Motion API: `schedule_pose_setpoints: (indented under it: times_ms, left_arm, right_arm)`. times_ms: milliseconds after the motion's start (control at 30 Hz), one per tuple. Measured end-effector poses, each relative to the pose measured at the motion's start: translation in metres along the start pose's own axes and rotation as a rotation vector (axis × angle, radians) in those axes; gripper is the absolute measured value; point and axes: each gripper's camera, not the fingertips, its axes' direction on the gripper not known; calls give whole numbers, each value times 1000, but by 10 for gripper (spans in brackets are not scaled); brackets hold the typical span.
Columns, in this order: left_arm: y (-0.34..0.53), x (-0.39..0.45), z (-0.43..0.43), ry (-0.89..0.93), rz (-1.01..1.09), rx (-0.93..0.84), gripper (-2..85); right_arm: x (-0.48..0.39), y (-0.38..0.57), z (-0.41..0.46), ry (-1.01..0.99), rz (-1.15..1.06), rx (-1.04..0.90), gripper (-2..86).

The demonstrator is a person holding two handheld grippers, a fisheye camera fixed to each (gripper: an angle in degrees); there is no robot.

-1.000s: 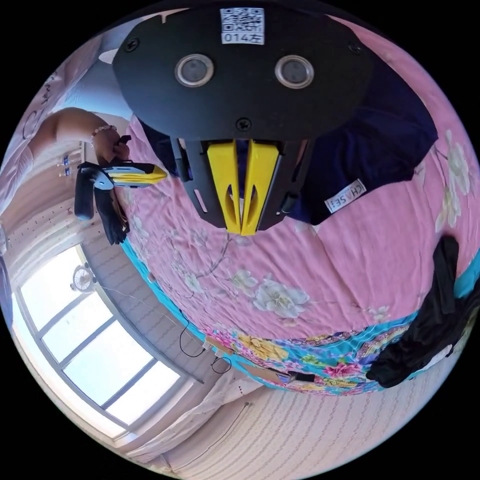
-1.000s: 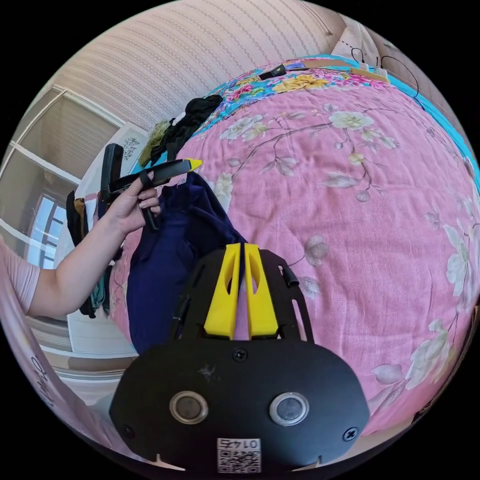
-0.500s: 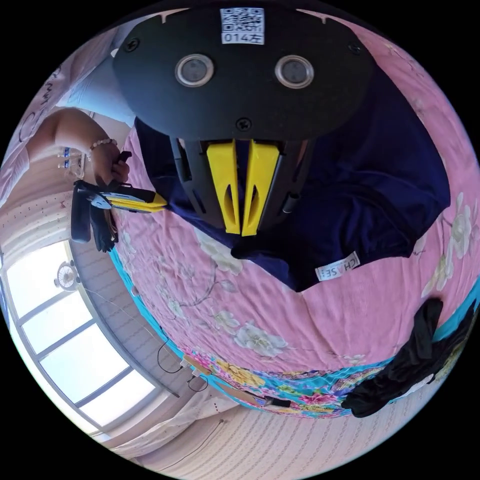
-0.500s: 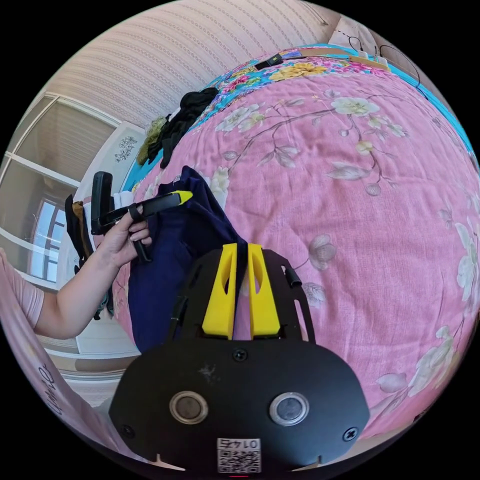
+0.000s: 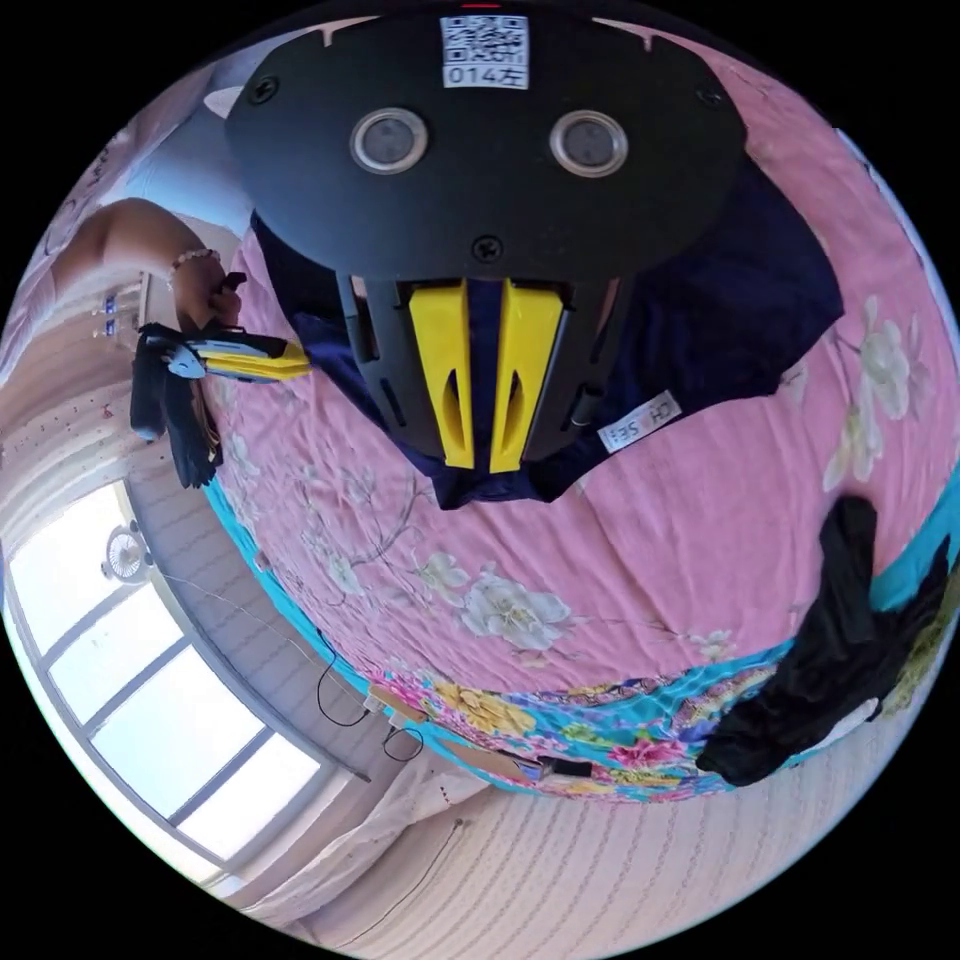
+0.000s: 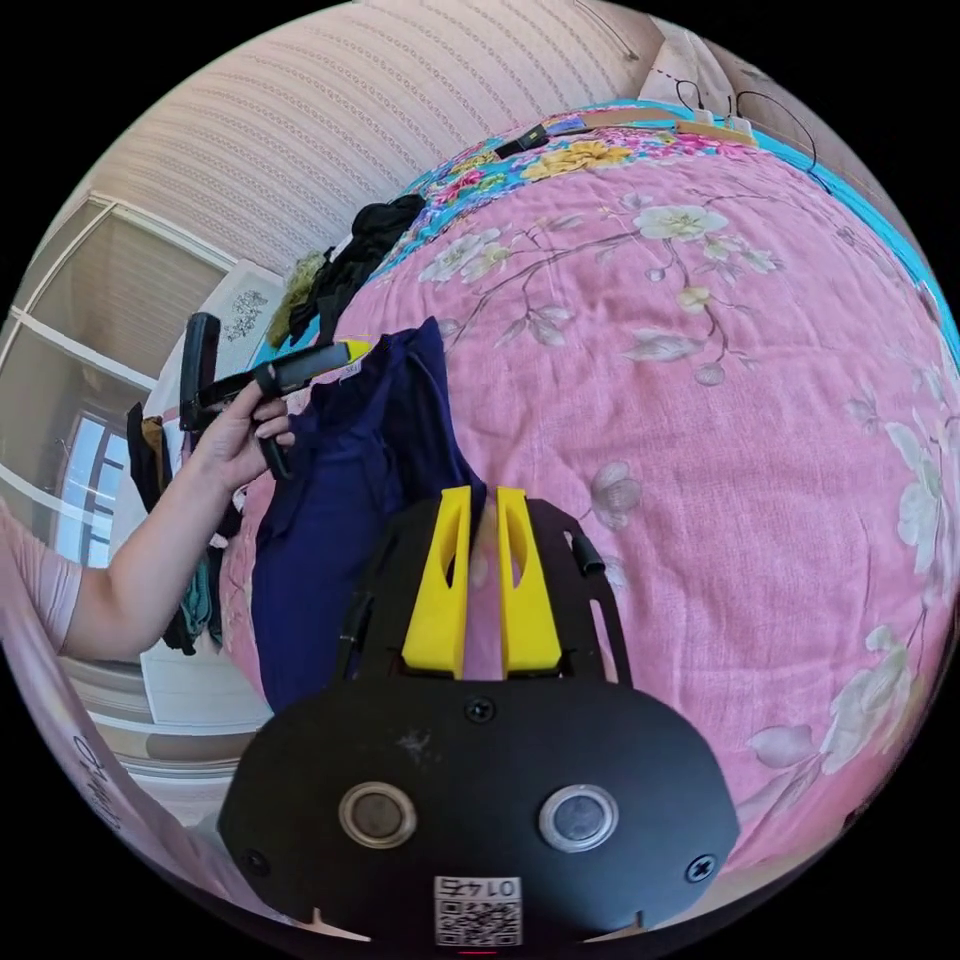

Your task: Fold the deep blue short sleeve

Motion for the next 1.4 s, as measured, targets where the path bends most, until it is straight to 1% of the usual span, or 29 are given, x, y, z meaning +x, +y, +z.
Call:
schedule_pose_setpoints:
  times_ms: [33,67,100,133,167,233,333,367,433,533,600,667,767,833,900,1000,1100,1167,1233,1267,1300,1367,1400]
  left_arm:
    - [6,1,-7,-22,8,11,19]
    - [17,2,-18,-47,16,18,14]
    - [28,4,-24,-19,29,9,10]
    - [33,5,-24,6,36,-5,15]
    - [42,9,-20,57,49,-37,25]
    - [53,16,-9,80,54,-68,40]
    - [64,18,12,114,32,-99,13]
    - [67,17,18,127,37,-133,-1]
    - [72,16,18,121,58,-140,-6]
    - [86,10,1,101,70,-109,-9]
    - [100,-2,-22,131,17,-36,-9]
    - [113,-13,-35,151,-31,-9,-7]
    - [137,-30,-42,135,-96,-26,0]
    - [150,-38,-42,127,-143,-53,23]
    - [161,-43,-44,117,-149,-61,46]
    - [169,-43,-54,94,-132,-30,41]
    - [171,-42,-52,115,-116,-11,38]
    - [172,-42,-44,114,-100,-22,33]
    - [176,-43,-31,79,-81,-78,17]
    - [182,-45,-23,35,-61,-131,8]
    - [188,-48,-28,54,-70,-108,3]
    - [198,-54,-46,65,-98,-58,3]
    - [206,-60,-62,52,-120,-13,7]
  right_arm:
    - [-1,1,-4,4,-1,21,28]
    - [-5,6,-15,2,-18,84,27]
    - [-11,9,-23,-24,-56,137,29]
    - [-14,10,-25,-38,-77,146,30]
    - [-20,9,-24,-56,-105,122,36]
    - [-29,6,-15,-70,-134,56,43]
    - [-44,7,3,-43,-184,-13,52]
    - [-48,7,11,-25,-196,-46,55]
    - [-51,8,22,-14,-189,-99,56]
    - [-57,10,21,-28,-197,-91,56]
    - [-63,12,20,-9,-216,-105,56]
    - [-66,12,21,-4,-229,-115,56]
    - [-73,12,26,-13,-251,-158,58]
    - [-78,13,28,-2,-269,-176,57]
    - [-86,11,27,24,-291,-180,51]
    - [-101,7,22,27,-334,-122,45]
    - [-119,2,24,33,-390,-83,44]
    - [-124,0,36,41,-406,-123,46]
    - [-120,0,54,92,-384,-207,45]
    - [-116,0,56,81,-372,-217,43]
    - [-113,-4,50,46,-352,-223,49]
    - [-110,-15,38,61,-329,-232,54]
    - [-110,-23,28,58,-340,-203,56]
